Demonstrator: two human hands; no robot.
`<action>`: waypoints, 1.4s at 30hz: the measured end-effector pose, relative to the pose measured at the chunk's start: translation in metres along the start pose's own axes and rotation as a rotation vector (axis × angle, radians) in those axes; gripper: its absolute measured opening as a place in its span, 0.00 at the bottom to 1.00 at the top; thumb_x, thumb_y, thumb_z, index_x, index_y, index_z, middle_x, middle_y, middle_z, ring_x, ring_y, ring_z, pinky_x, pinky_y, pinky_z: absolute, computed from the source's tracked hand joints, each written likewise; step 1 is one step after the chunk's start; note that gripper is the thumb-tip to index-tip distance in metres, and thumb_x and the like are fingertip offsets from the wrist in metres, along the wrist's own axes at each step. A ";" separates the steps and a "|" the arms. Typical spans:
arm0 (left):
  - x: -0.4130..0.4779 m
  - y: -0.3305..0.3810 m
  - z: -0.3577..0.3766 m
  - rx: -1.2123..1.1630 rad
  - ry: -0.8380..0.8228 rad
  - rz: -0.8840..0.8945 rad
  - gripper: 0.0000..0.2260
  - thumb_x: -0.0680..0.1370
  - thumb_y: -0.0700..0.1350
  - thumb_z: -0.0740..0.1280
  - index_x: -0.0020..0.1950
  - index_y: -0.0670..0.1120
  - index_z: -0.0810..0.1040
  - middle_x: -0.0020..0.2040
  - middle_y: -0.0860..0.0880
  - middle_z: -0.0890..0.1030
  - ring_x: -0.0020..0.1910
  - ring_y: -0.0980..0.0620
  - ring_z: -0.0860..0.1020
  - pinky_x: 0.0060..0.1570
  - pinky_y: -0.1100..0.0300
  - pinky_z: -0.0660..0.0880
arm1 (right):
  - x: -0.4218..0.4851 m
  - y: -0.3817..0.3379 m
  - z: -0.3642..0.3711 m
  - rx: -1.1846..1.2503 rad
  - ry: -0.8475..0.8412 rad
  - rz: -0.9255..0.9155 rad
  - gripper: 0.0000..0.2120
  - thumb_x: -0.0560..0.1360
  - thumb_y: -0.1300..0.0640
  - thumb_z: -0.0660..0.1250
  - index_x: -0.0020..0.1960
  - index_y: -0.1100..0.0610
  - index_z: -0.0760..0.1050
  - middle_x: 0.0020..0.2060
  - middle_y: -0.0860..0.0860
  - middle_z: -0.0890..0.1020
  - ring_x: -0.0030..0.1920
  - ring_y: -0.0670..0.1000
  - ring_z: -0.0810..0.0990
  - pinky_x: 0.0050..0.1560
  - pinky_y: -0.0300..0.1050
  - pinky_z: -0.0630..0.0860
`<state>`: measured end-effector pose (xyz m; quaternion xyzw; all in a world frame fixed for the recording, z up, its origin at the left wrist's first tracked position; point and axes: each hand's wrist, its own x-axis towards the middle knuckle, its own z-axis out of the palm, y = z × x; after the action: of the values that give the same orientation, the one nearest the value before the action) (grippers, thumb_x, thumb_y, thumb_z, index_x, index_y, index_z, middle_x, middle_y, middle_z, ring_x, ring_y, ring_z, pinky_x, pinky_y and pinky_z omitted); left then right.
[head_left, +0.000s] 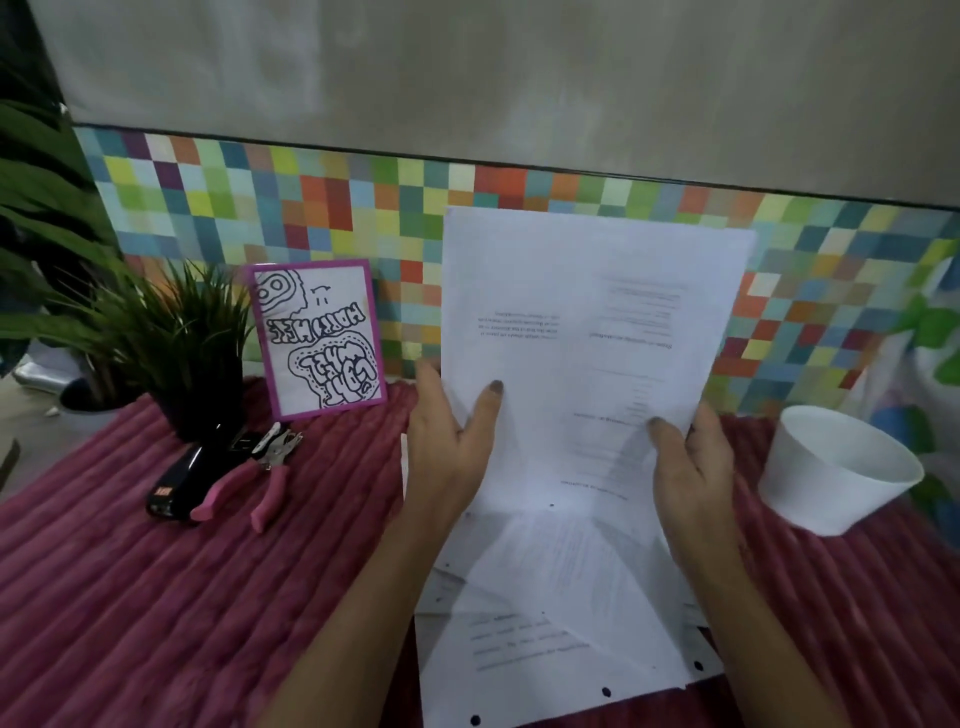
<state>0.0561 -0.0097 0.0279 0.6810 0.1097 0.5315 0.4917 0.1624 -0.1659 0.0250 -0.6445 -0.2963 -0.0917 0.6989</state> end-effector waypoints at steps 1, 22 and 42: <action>0.001 0.000 0.000 -0.040 0.006 -0.039 0.15 0.77 0.41 0.67 0.56 0.57 0.67 0.55 0.55 0.79 0.55 0.57 0.79 0.54 0.60 0.77 | 0.001 0.001 0.000 -0.034 -0.005 -0.007 0.13 0.80 0.66 0.59 0.63 0.60 0.73 0.51 0.42 0.81 0.50 0.36 0.79 0.50 0.33 0.75; -0.001 -0.045 -0.001 0.902 -0.502 -0.434 0.02 0.75 0.39 0.64 0.46 0.40 0.74 0.48 0.41 0.79 0.50 0.41 0.79 0.44 0.55 0.72 | 0.031 0.031 -0.047 -0.170 0.046 0.701 0.10 0.72 0.70 0.64 0.49 0.60 0.78 0.54 0.60 0.81 0.48 0.58 0.77 0.47 0.46 0.72; 0.010 -0.027 -0.012 -0.078 -0.239 -0.405 0.19 0.75 0.31 0.67 0.63 0.46 0.72 0.56 0.52 0.80 0.55 0.55 0.79 0.55 0.64 0.76 | 0.013 0.028 -0.032 0.054 -0.034 0.571 0.21 0.71 0.66 0.73 0.61 0.59 0.72 0.52 0.53 0.83 0.49 0.53 0.84 0.43 0.43 0.81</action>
<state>0.0604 0.0164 0.0126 0.6838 0.1644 0.3412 0.6237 0.1962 -0.1888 0.0084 -0.6844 -0.1170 0.1276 0.7083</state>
